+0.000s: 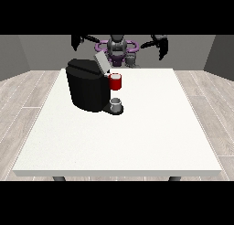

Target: Insert the coffee pod into the coffee machine and close the lid

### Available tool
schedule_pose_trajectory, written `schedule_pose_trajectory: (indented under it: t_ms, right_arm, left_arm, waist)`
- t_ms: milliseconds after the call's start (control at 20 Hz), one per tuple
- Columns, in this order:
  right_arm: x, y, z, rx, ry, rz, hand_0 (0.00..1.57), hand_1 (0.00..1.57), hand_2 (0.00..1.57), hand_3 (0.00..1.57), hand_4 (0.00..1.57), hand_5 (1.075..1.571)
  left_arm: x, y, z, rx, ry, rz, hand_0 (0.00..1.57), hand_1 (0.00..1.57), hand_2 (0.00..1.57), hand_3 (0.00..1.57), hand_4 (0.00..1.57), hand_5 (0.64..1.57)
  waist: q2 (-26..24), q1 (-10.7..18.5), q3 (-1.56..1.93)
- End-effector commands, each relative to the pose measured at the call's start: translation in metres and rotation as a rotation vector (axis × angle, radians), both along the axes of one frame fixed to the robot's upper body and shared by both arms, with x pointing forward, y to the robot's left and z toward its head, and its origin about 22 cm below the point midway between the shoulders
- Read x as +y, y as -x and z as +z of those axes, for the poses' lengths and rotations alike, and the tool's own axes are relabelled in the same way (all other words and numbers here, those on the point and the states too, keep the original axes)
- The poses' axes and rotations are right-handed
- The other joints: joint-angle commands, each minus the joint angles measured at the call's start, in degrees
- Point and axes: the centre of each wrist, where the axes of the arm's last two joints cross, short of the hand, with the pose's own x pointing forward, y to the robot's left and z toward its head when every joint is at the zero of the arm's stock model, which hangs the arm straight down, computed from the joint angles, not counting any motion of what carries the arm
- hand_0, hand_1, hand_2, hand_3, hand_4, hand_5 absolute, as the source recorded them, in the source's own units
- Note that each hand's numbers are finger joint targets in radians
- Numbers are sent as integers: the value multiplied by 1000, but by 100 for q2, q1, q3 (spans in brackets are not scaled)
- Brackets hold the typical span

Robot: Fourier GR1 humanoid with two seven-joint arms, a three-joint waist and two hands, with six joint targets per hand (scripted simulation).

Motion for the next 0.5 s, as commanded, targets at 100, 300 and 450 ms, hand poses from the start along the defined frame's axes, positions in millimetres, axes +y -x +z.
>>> schedule_pose_trajectory:
  t_ms: [100,300,450]
  right_arm:
    - [-6,-6,14,-50,78,52,0,0,0,0,239,1571]
    - [-33,-34,41,-60,9,-11,0,0,0,0,0,1571]
    - [-40,-53,57,-28,-21,-24,0,0,0,0,108,1571]
  left_arm:
    - [-4,22,-13,40,72,-4,0,0,0,0,368,1571]
    - [-19,2,24,-26,70,-21,0,0,0,0,385,1571]
    - [-29,10,23,-49,98,-74,0,0,0,0,394,1571]
  waist:
    - [-112,391,3]
    - [291,571,5]
    - [448,724,4]
